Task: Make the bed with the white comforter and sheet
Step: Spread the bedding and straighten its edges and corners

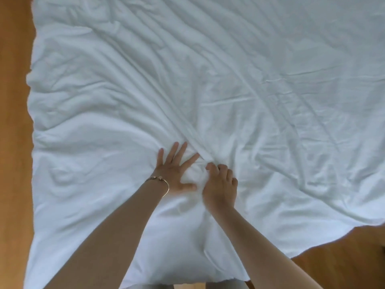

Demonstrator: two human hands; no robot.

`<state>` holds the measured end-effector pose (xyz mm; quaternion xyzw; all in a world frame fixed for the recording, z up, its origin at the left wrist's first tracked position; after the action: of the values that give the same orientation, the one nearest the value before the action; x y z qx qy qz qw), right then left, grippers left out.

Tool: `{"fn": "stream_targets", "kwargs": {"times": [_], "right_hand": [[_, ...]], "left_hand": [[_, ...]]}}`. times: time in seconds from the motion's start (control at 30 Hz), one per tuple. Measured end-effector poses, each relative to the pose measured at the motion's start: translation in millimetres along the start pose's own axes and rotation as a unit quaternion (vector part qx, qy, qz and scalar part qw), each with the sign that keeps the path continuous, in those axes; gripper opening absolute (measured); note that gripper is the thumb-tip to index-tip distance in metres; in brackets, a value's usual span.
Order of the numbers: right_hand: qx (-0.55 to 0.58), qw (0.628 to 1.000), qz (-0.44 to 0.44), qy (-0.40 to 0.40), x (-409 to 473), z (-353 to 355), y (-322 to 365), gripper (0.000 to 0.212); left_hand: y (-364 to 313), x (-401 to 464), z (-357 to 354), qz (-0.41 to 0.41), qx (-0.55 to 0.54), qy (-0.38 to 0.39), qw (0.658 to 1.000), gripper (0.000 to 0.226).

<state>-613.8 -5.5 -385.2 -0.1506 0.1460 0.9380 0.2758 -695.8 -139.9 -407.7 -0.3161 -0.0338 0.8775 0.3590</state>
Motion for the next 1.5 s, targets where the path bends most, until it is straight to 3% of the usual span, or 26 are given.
{"fn": "stream_targets", "kwargs": {"times": [0.07,0.17,0.33,0.57,0.63,0.77,0.87,0.93,1.0,1.1,1.27,1.3,1.33,1.43,1.5], "right_hand": [[-0.018,0.999,-0.006,-0.039,-18,-17,-2,0.054],[-0.053,0.998,-0.021,-0.021,-55,-51,5,0.066],[0.025,0.997,-0.069,-0.027,-130,-103,56,0.065],[0.056,0.993,-0.09,0.043,-258,-175,159,0.095],[0.098,0.989,-0.104,0.031,-274,-176,178,0.076],[0.22,0.965,-0.14,0.008,-266,-166,180,0.012],[0.226,0.962,-0.15,0.014,-266,-159,176,0.013],[0.259,0.953,-0.157,0.003,-275,-153,173,0.012],[0.285,0.946,-0.153,-0.01,-288,-148,171,0.011],[0.316,0.939,-0.131,-0.028,-311,-143,177,0.013],[0.289,0.948,-0.135,-0.003,-355,-181,209,0.011],[0.277,0.948,-0.151,-0.031,-364,-192,215,0.012],[0.288,0.937,-0.189,-0.06,-373,-201,221,0.028],[0.399,0.857,-0.32,-0.06,-399,-229,241,0.086],[0.449,0.827,-0.338,-0.017,-408,-246,258,0.107]], "left_hand": [[11,-21,-9,-0.048,0.028,-0.011,0.998,0.097],[30,-61,-27,-0.091,0.037,-0.003,0.995,0.096],[72,-126,-57,-0.157,0.077,0.007,0.985,0.107],[157,-238,-90,-0.222,0.109,0.027,0.969,0.108],[171,-255,-93,-0.235,0.109,0.03,0.965,0.101],[181,-263,-93,-0.258,0.043,-0.028,0.965,0.063],[176,-267,-94,-0.263,-0.013,-0.079,0.962,0.022],[170,-274,-93,-0.228,-0.046,-0.077,0.97,0.012],[168,-285,-90,-0.191,-0.067,-0.059,0.977,0.008],[166,-312,-85,-0.204,-0.058,-0.066,0.975,0.008],[193,-347,-109,-0.187,0.028,0.027,0.982,0.019],[201,-350,-115,-0.193,0.031,0.004,0.981,0.011],[208,-351,-120,-0.182,0.012,-0.037,0.982,0.016],[232,-353,-123,-0.022,-0.186,-0.147,0.971,0.058],[246,-348,-136,0.044,-0.291,-0.143,0.945,0.08]]}}
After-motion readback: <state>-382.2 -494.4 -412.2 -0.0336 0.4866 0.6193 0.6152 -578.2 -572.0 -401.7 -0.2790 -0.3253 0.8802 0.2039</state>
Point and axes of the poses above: each hand's wrist, its own x-axis towards the middle knuckle, its own z-axis out of the back of the hand, y = z × x, the point moved 3 cm from there along x, towards the middle knuckle, and after that the axes turned 7 degrees about -z, right-handed, at the moved point
